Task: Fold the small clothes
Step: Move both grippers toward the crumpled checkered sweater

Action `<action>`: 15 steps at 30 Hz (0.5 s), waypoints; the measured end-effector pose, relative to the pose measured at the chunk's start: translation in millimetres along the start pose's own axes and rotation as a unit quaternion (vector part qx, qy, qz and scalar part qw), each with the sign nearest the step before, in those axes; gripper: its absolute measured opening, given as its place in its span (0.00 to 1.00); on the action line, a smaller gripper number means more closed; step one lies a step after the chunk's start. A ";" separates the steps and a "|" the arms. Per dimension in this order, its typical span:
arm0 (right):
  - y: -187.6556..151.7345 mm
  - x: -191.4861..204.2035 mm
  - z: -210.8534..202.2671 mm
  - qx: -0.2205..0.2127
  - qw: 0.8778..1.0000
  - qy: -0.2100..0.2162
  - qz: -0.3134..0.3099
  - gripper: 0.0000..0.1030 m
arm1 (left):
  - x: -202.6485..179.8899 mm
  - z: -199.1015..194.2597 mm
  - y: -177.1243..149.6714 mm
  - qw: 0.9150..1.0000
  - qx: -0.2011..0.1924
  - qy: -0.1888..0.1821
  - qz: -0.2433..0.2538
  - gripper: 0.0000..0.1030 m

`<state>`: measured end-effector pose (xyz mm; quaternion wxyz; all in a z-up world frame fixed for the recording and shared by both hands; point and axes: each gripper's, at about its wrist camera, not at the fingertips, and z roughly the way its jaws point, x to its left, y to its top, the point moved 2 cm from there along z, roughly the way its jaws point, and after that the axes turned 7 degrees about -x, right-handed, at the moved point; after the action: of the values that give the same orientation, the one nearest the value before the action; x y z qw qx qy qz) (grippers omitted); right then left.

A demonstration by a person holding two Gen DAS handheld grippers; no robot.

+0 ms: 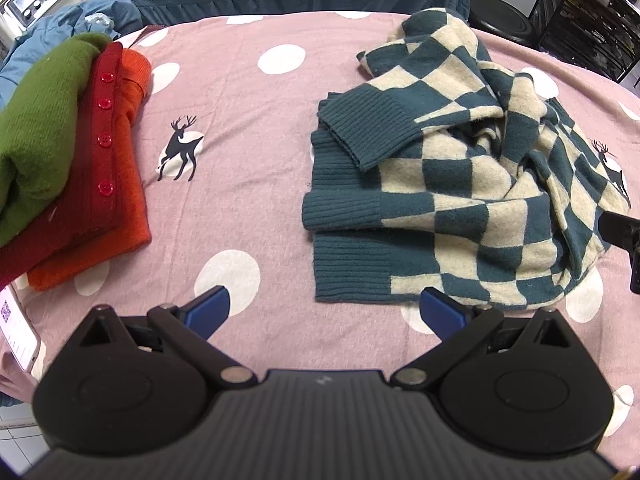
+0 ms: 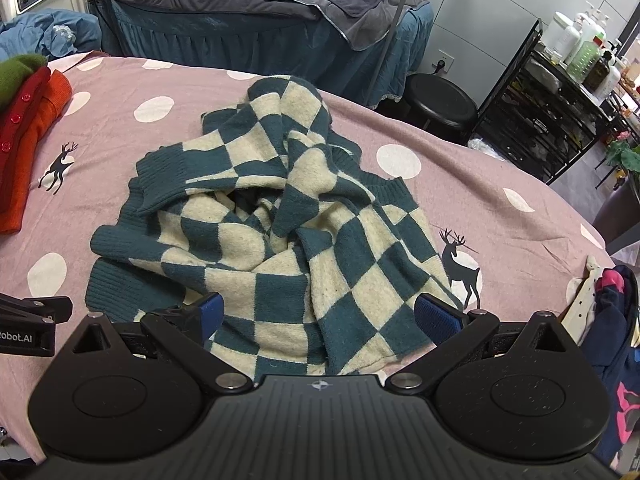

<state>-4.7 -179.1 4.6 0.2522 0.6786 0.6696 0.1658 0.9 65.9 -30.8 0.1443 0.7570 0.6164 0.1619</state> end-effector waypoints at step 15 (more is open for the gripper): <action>-1.4 -1.1 -6.3 -0.022 0.999 0.017 0.022 1.00 | 1.8 -11.9 -1.5 0.999 -0.025 -0.029 -0.030 1.00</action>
<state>-9.5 -179.5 9.1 0.2518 0.6849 0.6547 0.1970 -5.1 68.2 -20.5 0.1858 0.7389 0.6298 0.1511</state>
